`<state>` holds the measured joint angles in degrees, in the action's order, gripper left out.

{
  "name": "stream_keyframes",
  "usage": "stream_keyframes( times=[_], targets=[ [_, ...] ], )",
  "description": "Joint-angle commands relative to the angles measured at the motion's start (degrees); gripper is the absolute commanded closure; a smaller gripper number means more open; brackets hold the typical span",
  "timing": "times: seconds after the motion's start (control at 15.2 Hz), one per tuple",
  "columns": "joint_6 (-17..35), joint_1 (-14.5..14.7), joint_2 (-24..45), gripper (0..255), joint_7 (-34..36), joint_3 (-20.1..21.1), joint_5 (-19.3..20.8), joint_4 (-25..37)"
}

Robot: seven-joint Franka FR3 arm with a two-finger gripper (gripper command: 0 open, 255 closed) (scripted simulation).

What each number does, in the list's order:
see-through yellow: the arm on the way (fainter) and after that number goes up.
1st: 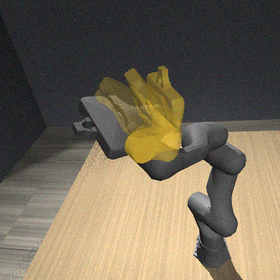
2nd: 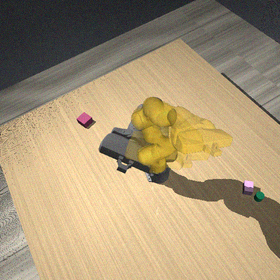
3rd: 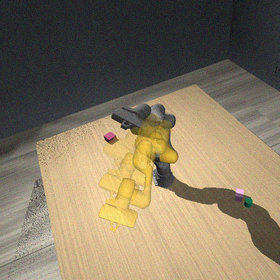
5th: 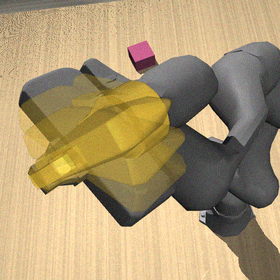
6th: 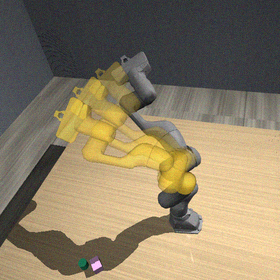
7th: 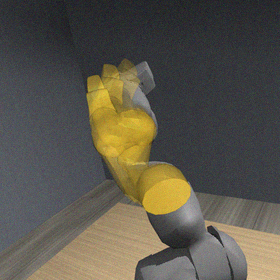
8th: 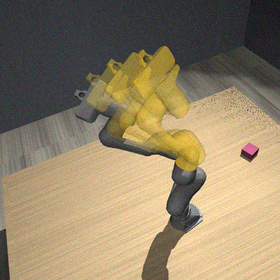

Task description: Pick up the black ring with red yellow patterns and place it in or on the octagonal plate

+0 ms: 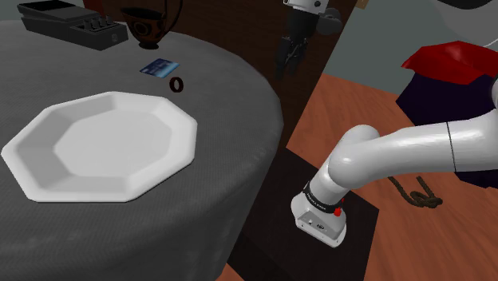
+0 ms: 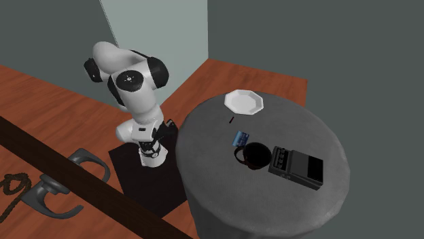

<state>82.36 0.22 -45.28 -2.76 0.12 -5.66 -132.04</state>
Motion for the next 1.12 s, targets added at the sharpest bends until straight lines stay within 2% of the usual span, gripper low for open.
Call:
stream_keyframes(
  times=[0.0,0.53,0.66,0.92,1.06],
  targets=[
    [0.0,0.0,0.0,0,0.0,0.0,0.0,0.0],
    [9.2,5.1,2.7,0,2.7,6.7,-7.4,1.5],
    [11.7,7.5,3.8,0,4.0,7.6,-8.3,2.2],
    [17.1,14.8,6.5,0,7.4,7.6,-8.2,4.0],
    [19.4,16.1,7.9,0,8.0,9.0,-9.0,5.1]
  ],
)
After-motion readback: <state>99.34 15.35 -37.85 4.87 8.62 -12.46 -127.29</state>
